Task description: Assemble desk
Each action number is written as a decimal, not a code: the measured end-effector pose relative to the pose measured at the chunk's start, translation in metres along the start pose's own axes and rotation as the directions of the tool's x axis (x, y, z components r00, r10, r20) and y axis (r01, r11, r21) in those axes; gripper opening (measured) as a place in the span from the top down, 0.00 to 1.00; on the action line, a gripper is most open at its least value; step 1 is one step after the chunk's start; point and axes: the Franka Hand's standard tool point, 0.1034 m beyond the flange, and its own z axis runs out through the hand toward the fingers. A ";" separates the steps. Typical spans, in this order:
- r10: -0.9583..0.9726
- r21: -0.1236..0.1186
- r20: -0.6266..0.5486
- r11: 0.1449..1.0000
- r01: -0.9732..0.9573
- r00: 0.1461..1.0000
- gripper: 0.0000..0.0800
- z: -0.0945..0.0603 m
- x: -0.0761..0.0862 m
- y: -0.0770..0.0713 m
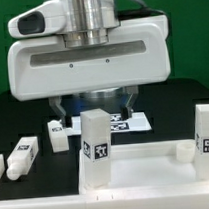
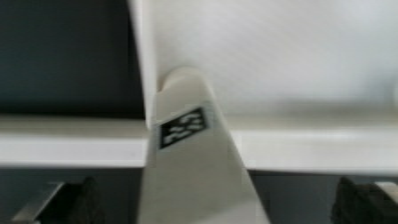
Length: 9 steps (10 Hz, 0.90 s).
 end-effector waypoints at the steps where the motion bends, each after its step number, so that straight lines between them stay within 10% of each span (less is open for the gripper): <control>1: -0.131 -0.002 0.011 0.991 0.131 0.991 0.19 0.004 -0.002 -0.002; 6: 0.084 -0.013 -0.002 0.996 -0.084 0.996 0.64 0.003 0.000 0.001; 9: 0.573 -0.013 -0.092 0.817 -0.576 0.814 0.64 0.004 -0.001 0.000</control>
Offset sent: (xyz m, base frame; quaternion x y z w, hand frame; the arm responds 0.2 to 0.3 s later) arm 0.0000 0.0000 0.0000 0.0000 0.0000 0.0000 1.0000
